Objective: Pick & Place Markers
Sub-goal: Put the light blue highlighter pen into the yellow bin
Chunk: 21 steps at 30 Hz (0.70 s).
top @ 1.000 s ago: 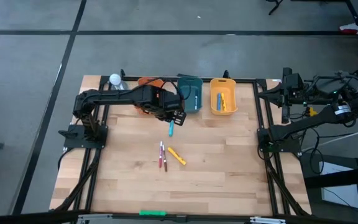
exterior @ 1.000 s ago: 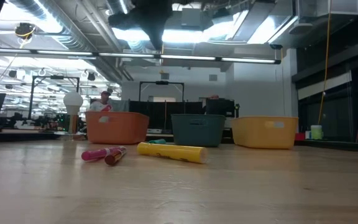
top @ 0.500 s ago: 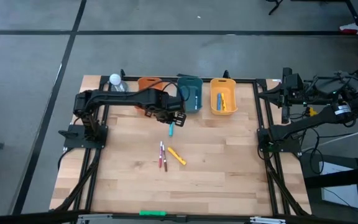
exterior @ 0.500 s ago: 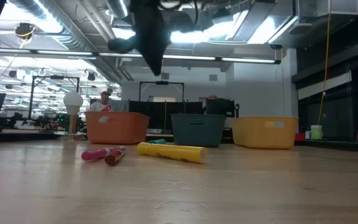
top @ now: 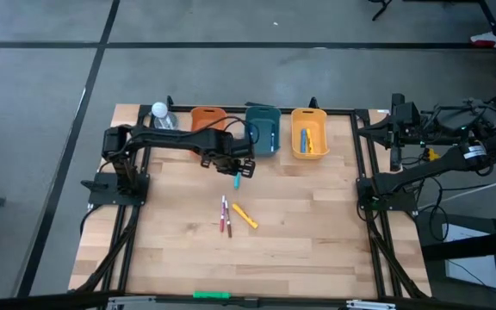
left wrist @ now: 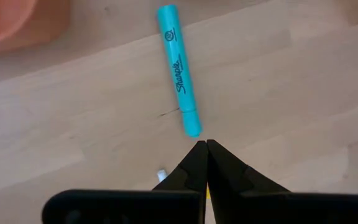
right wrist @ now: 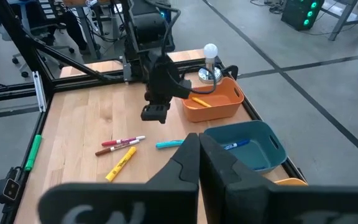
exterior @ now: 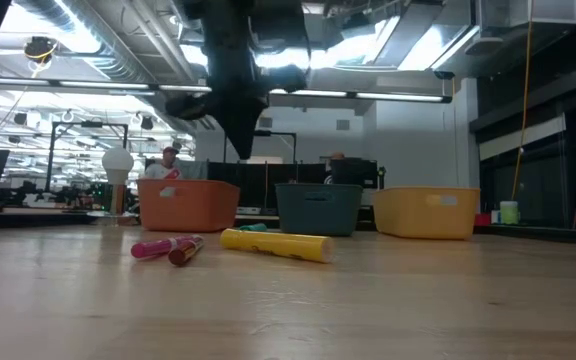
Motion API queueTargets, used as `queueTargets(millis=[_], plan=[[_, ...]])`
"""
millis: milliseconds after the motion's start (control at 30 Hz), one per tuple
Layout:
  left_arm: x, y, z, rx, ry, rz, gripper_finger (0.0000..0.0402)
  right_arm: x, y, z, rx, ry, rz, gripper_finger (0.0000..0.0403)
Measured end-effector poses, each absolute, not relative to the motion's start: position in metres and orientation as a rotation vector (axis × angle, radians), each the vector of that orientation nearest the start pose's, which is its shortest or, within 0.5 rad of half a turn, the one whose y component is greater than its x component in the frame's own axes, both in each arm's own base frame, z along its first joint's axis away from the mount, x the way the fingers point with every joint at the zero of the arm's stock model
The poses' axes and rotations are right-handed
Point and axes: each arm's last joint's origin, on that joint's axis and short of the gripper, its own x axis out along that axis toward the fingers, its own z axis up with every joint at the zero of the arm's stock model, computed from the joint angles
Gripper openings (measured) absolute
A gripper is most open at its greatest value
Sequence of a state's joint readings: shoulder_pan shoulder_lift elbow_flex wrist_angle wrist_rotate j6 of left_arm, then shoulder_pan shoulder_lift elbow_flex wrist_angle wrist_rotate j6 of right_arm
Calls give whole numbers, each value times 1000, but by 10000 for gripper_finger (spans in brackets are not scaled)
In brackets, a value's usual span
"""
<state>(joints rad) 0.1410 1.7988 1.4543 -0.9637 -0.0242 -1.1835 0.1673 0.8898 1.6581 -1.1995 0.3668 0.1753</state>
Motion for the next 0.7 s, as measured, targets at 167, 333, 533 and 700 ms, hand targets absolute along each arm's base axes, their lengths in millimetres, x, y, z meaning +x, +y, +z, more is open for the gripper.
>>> queueTargets(millis=[167,333,533,700], plan=[[352,50,230,-1106,1055,890,2,75,2,482,58,398,-232,0],[355,52,219,-1104,1076,902,2,75,2,482,56,398,-231,0],[361,57,204,-1109,1109,912,3,75,2,482,56,398,-231,0],[366,60,196,-1103,1109,911,2,75,2,482,56,400,-232,0]])
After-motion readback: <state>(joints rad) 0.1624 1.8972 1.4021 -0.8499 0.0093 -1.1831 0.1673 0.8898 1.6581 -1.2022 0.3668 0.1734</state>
